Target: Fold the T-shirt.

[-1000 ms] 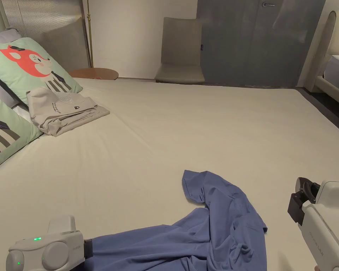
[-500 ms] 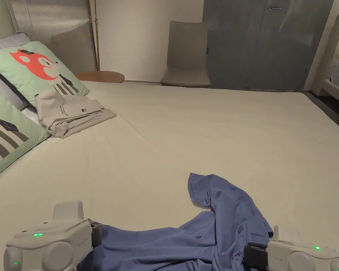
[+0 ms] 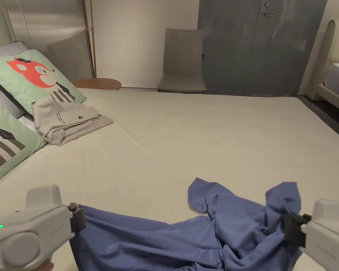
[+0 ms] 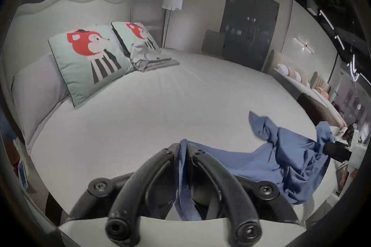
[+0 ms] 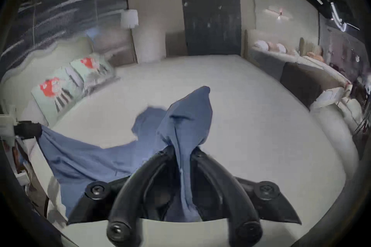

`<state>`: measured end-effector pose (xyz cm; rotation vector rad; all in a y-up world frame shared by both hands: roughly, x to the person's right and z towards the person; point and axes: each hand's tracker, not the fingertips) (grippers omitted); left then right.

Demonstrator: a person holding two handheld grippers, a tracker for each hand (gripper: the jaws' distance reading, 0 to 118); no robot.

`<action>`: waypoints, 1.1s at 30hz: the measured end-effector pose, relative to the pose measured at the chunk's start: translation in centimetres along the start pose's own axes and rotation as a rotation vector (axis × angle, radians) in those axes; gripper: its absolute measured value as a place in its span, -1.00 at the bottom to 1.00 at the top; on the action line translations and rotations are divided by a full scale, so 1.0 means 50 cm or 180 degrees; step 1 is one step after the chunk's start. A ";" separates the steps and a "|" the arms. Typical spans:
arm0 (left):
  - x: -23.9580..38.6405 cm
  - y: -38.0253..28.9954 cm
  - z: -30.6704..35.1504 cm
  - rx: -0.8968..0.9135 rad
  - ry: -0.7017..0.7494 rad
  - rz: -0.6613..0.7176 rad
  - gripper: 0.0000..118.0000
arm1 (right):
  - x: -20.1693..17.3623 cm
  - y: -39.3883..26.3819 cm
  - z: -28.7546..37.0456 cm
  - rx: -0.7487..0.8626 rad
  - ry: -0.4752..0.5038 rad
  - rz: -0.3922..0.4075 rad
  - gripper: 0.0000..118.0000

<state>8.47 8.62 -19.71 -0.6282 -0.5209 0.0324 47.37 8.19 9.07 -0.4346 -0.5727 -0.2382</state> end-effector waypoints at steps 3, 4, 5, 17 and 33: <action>0.008 0.062 0.025 0.0211 -0.0056 -0.0007 -0.95 | 0.020 0.068 0.057 0.0379 -0.0072 -0.0064 -0.76; 0.011 0.086 0.030 0.0255 -0.0112 -0.0021 -0.95 | 0.027 0.090 0.068 0.0439 -0.0042 -0.0126 -0.76; 0.021 0.111 0.036 0.0331 -0.0145 -0.0035 -0.95 | 0.033 0.113 0.078 0.0521 -0.0029 -0.0174 -0.76; 0.090 0.459 -0.033 0.0895 -0.0232 -0.0103 -0.95 | 0.064 0.397 0.016 0.1114 -0.0196 -0.0197 -0.76; 0.144 0.625 -0.252 0.1229 -0.0272 0.0165 -0.95 | 0.114 0.558 -0.198 0.1491 -0.0491 -0.0305 -0.77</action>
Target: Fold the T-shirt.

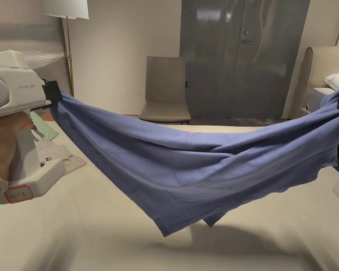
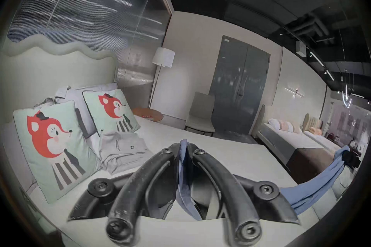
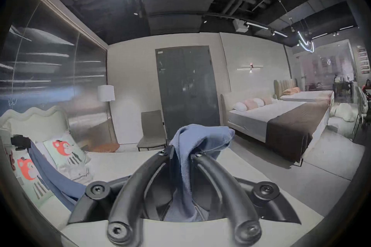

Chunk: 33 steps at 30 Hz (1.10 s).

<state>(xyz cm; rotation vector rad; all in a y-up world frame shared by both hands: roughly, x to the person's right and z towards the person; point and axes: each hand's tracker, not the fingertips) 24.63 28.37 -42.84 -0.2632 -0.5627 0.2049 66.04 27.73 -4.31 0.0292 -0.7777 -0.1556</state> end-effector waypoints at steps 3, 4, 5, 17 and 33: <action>-0.012 -0.038 -0.017 -0.0143 0.0029 0.0027 -0.95 | 0.010 -0.040 -0.010 -0.0123 -0.0041 -0.0053 -0.77; -0.017 -0.055 -0.016 -0.0195 0.0031 0.0017 -0.95 | 0.014 -0.055 -0.009 -0.0175 -0.0044 -0.0058 -0.77; -0.021 -0.071 -0.015 -0.0267 0.0038 -0.0016 -0.95 | 0.018 -0.071 -0.005 -0.0246 -0.0037 -0.0035 -0.77; -0.086 -0.259 0.190 -0.0878 0.0094 -0.0230 -0.95 | 0.086 -0.234 0.232 -0.0788 -0.0127 0.0089 -0.77; -0.227 -0.613 0.425 -0.1964 0.0568 -0.0282 -0.95 | 0.187 -0.511 0.527 -0.2162 -0.0468 -0.0061 -0.77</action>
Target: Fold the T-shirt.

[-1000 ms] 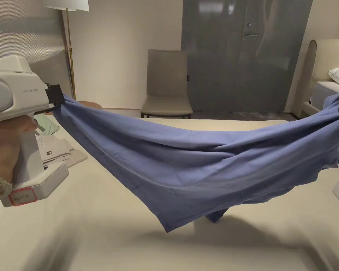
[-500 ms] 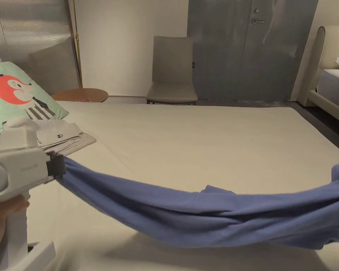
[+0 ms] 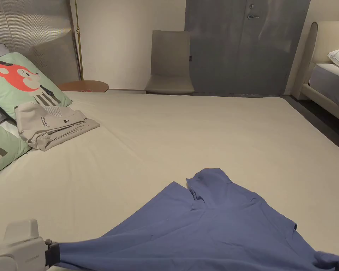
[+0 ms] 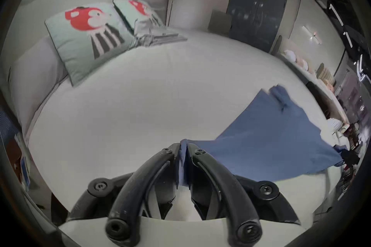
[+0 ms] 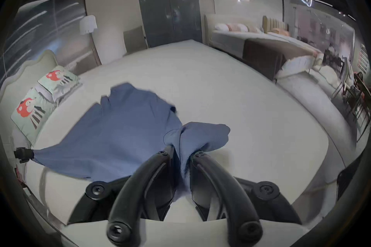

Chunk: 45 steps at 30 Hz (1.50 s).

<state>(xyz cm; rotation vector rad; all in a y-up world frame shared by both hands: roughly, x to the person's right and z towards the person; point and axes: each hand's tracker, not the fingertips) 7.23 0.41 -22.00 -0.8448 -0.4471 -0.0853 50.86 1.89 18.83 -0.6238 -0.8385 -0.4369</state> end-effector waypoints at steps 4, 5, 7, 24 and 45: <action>-0.028 -0.040 -0.043 -0.0242 0.0028 0.0171 -0.94 | 0.022 -0.043 -0.031 -0.0248 -0.0090 -0.0039 -0.77; -0.034 -0.045 -0.050 -0.0279 0.0018 0.0213 -0.94 | 0.026 -0.051 -0.039 -0.0297 -0.0106 -0.0056 -0.77; -0.039 -0.054 -0.059 -0.0316 0.0020 0.0240 -0.94 | 0.028 -0.060 -0.056 -0.0373 -0.0163 -0.0017 -0.77; -0.006 0.026 0.146 0.1172 0.0083 0.0239 0.85 | -0.037 0.039 0.088 0.1257 -0.0472 0.0511 0.68; -0.048 -0.013 0.074 0.0262 0.0032 0.0550 0.87 | -0.211 0.064 0.076 0.1474 0.0269 0.0683 -0.99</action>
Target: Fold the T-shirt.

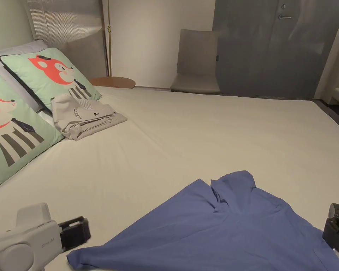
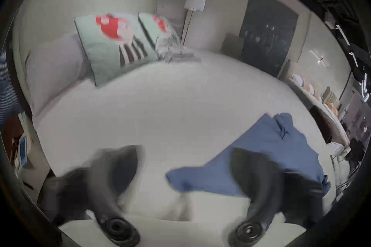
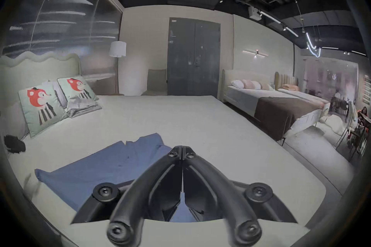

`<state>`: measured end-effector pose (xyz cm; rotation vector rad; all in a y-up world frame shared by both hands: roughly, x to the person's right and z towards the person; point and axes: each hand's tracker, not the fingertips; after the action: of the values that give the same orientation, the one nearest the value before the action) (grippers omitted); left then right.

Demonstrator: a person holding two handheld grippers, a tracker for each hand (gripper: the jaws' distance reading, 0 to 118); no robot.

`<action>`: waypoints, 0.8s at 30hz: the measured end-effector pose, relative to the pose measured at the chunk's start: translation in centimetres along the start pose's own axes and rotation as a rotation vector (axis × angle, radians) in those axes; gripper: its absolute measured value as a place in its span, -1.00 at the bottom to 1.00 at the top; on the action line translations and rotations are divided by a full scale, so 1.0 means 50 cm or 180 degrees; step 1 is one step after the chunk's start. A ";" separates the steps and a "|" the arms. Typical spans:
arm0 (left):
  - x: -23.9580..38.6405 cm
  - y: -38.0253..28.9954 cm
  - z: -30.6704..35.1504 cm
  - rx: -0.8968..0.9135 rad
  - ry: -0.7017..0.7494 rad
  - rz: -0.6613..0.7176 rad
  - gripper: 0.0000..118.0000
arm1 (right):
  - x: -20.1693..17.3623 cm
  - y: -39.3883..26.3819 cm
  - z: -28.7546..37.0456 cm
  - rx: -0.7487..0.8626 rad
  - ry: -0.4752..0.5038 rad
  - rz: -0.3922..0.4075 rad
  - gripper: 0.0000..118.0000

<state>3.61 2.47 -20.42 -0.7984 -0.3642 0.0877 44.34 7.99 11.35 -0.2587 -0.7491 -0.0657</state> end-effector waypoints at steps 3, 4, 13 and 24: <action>-0.010 -0.023 -0.062 -0.0325 0.0024 0.0086 0.80 | -0.006 -0.014 -0.007 -0.0064 0.0020 0.0022 -0.99; -0.011 -0.030 -0.081 -0.0428 0.0087 0.0115 0.79 | -0.007 -0.018 -0.010 -0.0086 0.0025 0.0028 -0.99; 0.012 -0.059 -0.118 -0.0467 0.0182 0.0000 -0.82 | -0.006 -0.045 -0.043 -0.0295 0.0021 0.0052 -0.99; 0.069 -0.011 -0.022 -0.0080 -0.0204 -0.0171 -0.94 | 0.005 -0.016 -0.246 -0.0887 0.0170 -0.0109 0.24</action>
<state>7.21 2.08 -19.75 -0.8114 -0.4479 0.0588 52.58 4.08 3.03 -0.5077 -0.6906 -0.2097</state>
